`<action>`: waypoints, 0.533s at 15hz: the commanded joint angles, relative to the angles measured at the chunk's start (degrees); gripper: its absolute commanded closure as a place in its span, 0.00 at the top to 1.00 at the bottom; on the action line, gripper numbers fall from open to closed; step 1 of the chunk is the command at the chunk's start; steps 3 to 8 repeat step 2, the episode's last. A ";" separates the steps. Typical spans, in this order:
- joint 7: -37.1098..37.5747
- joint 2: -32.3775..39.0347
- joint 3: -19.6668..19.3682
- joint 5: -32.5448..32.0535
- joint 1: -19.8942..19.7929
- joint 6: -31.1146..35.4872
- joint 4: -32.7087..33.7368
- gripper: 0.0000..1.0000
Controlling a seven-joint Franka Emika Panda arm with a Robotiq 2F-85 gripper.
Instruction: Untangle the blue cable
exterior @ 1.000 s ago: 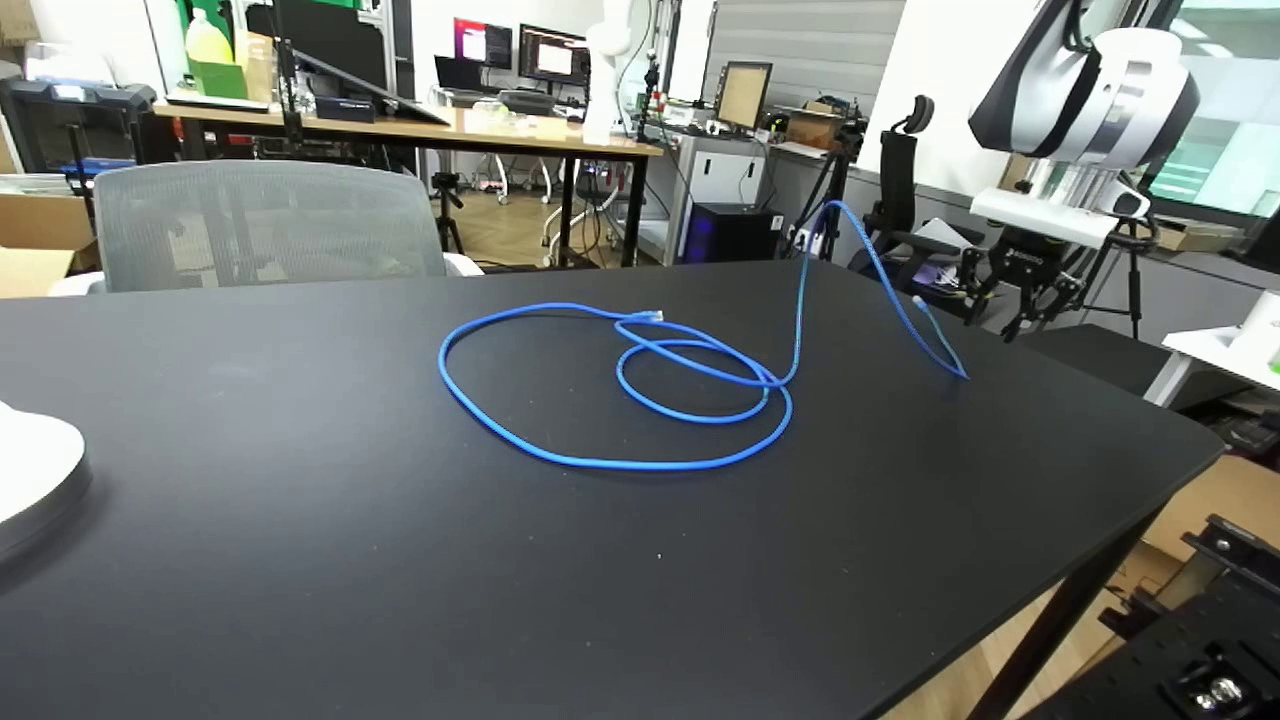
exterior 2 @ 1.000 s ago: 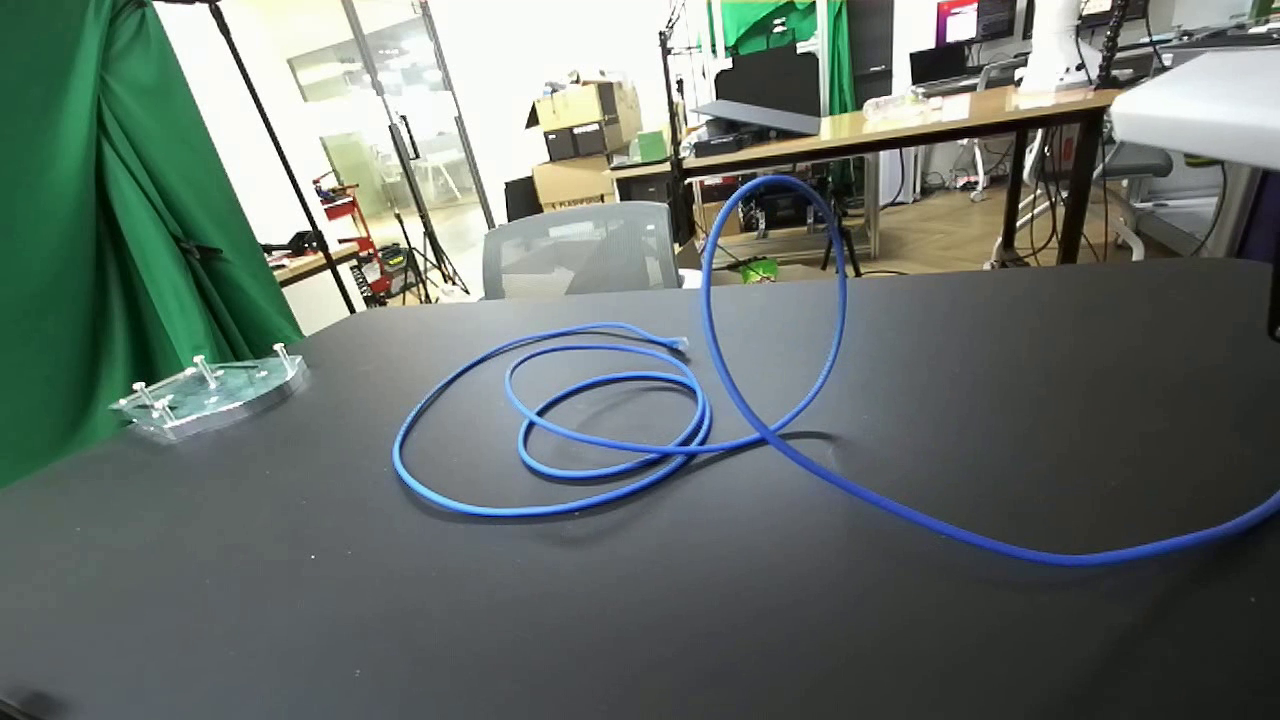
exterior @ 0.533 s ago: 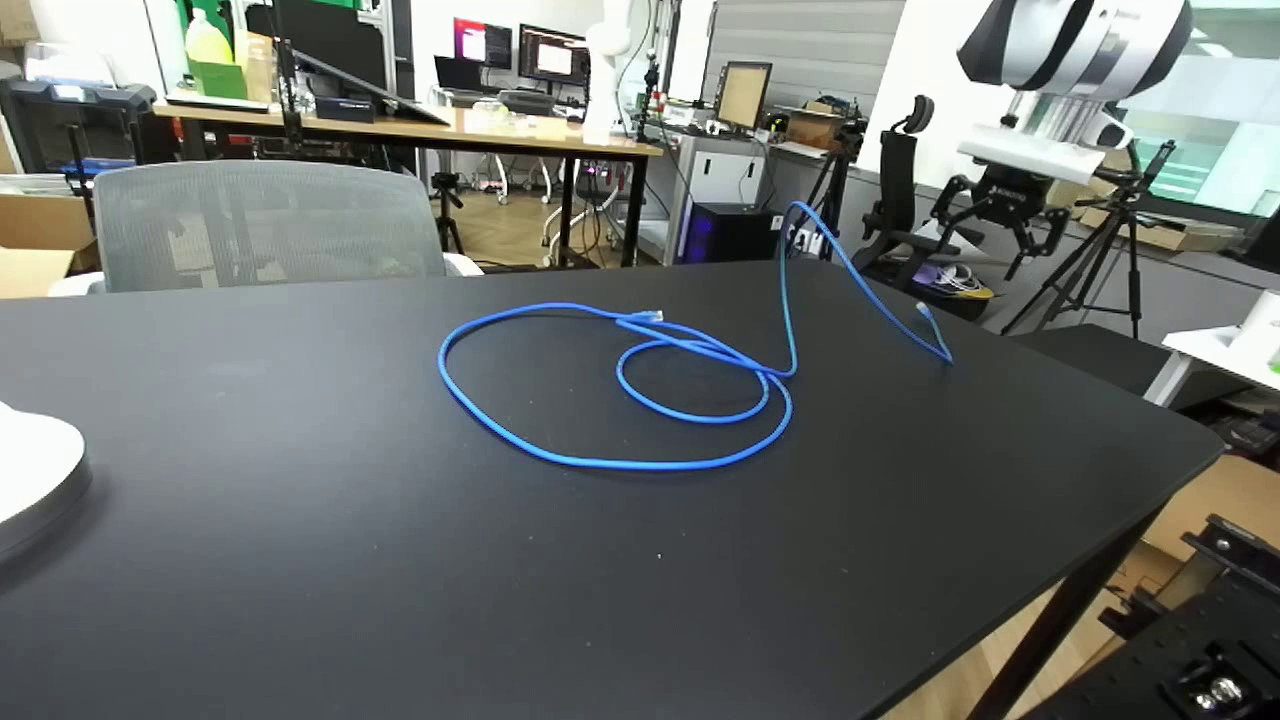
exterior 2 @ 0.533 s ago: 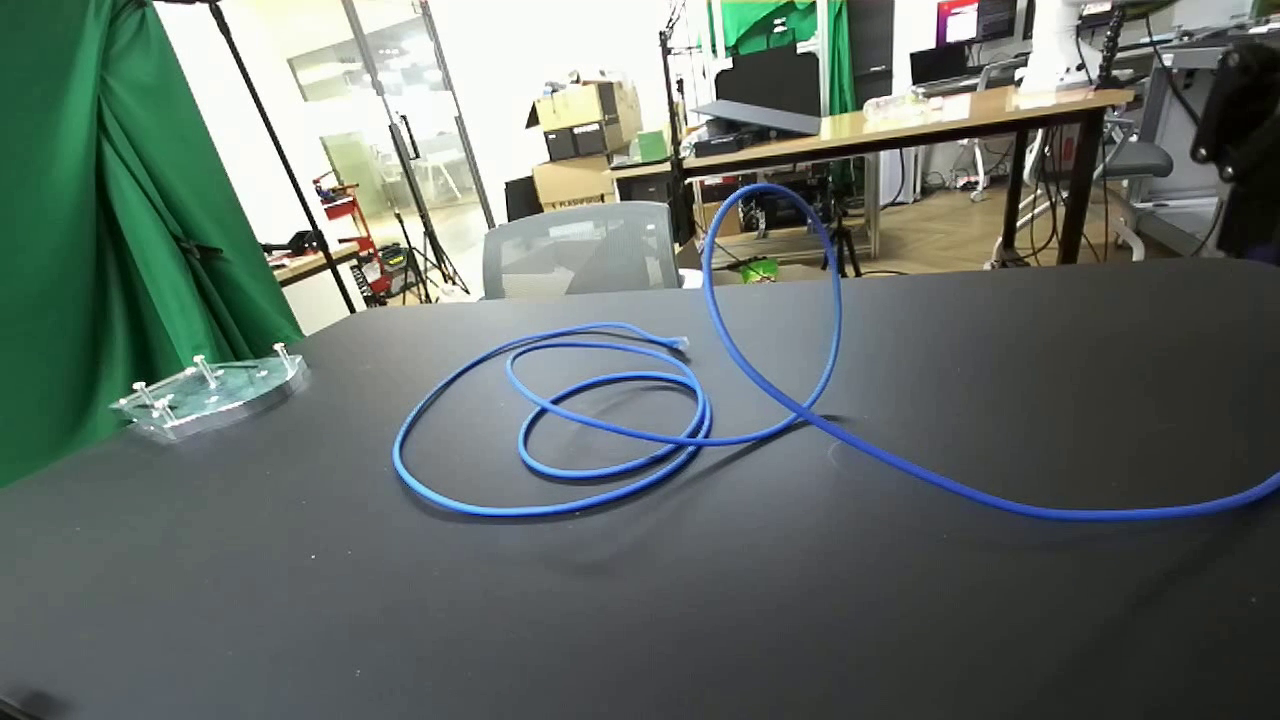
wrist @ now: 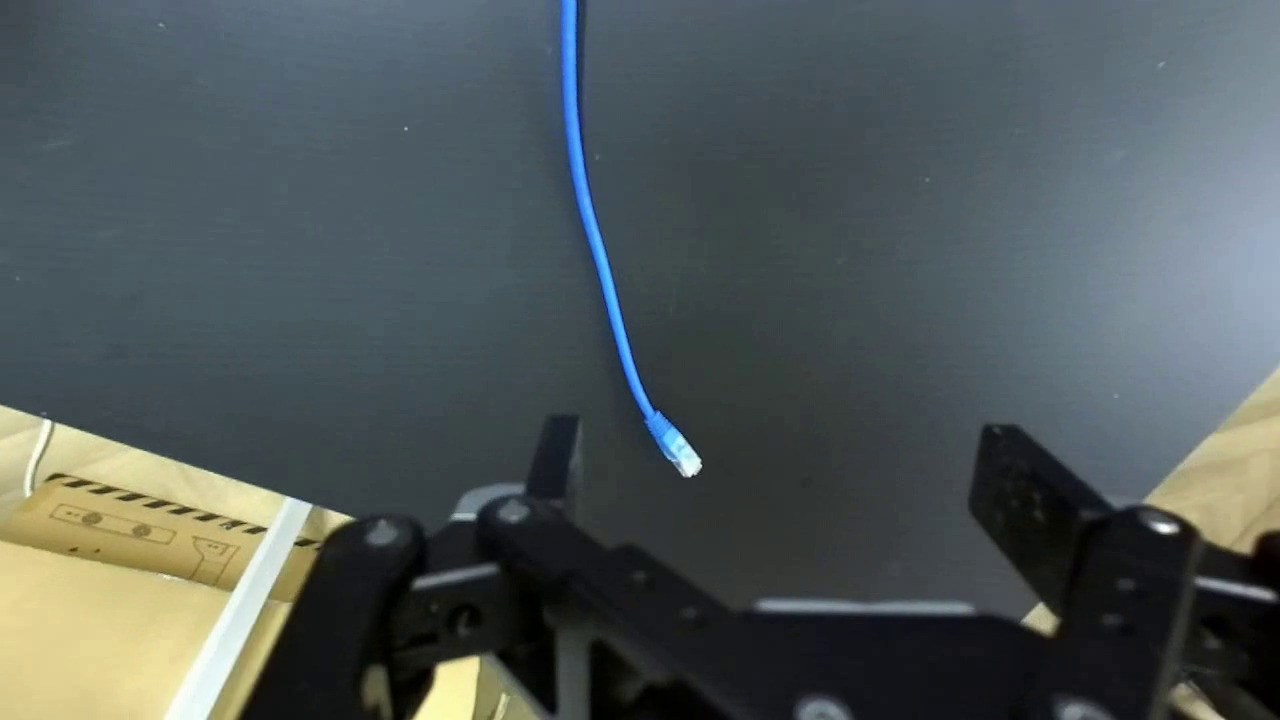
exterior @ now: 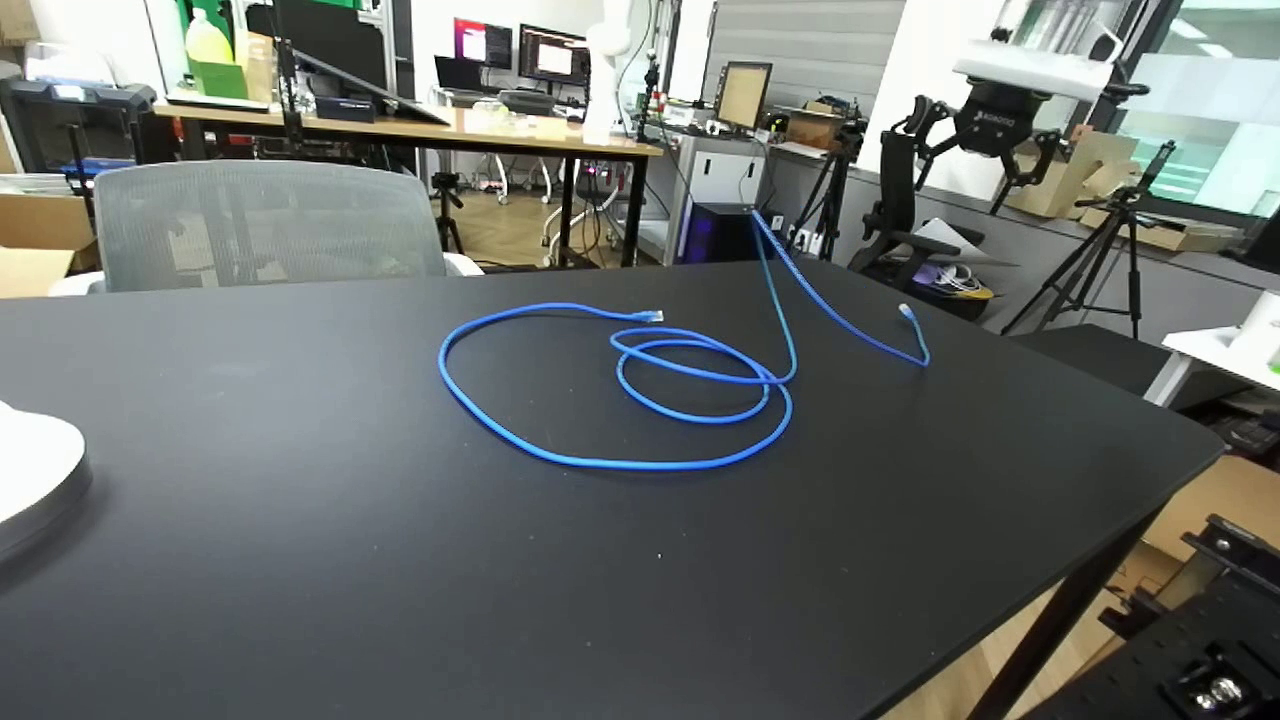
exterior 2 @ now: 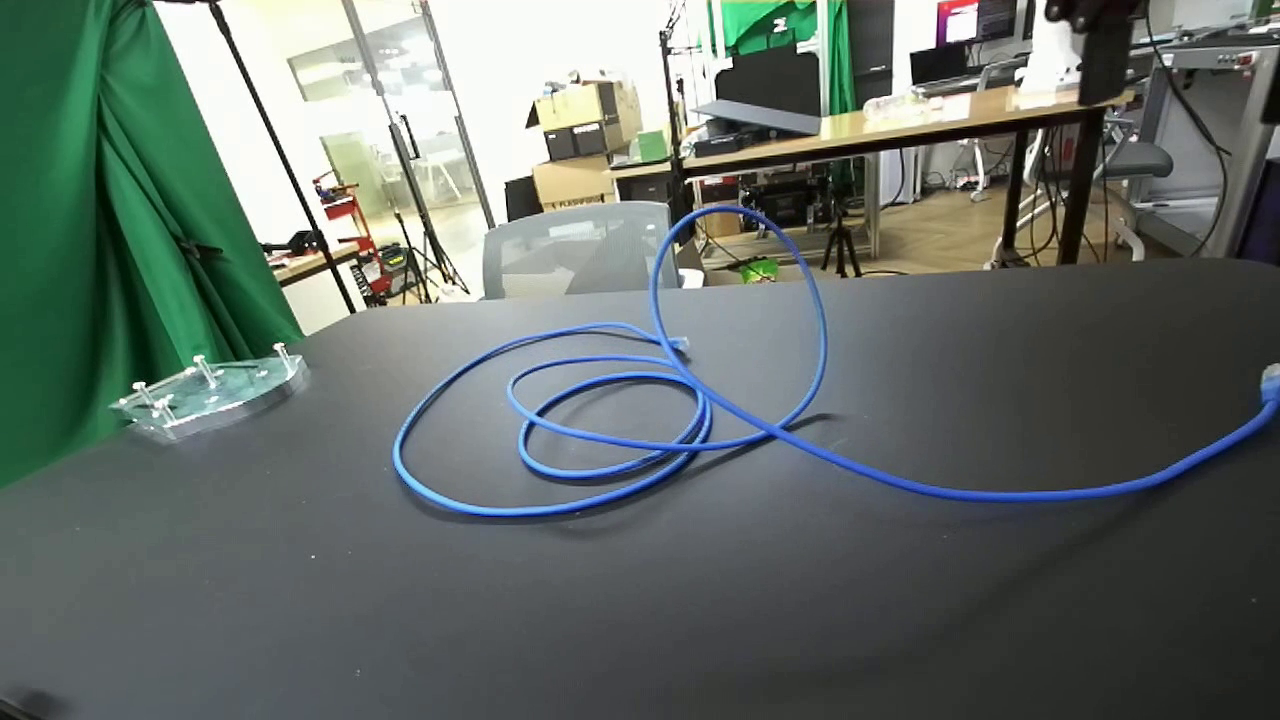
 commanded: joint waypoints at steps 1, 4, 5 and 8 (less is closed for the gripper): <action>-3.77 -6.07 1.27 -1.02 0.38 -2.62 -5.06 1.00; -4.88 -6.95 1.58 -0.96 0.46 -3.51 -5.78 1.00; -4.88 -6.95 1.58 -0.96 0.46 -3.51 -5.78 1.00; -4.88 -6.95 1.58 -0.96 0.46 -3.51 -5.78 1.00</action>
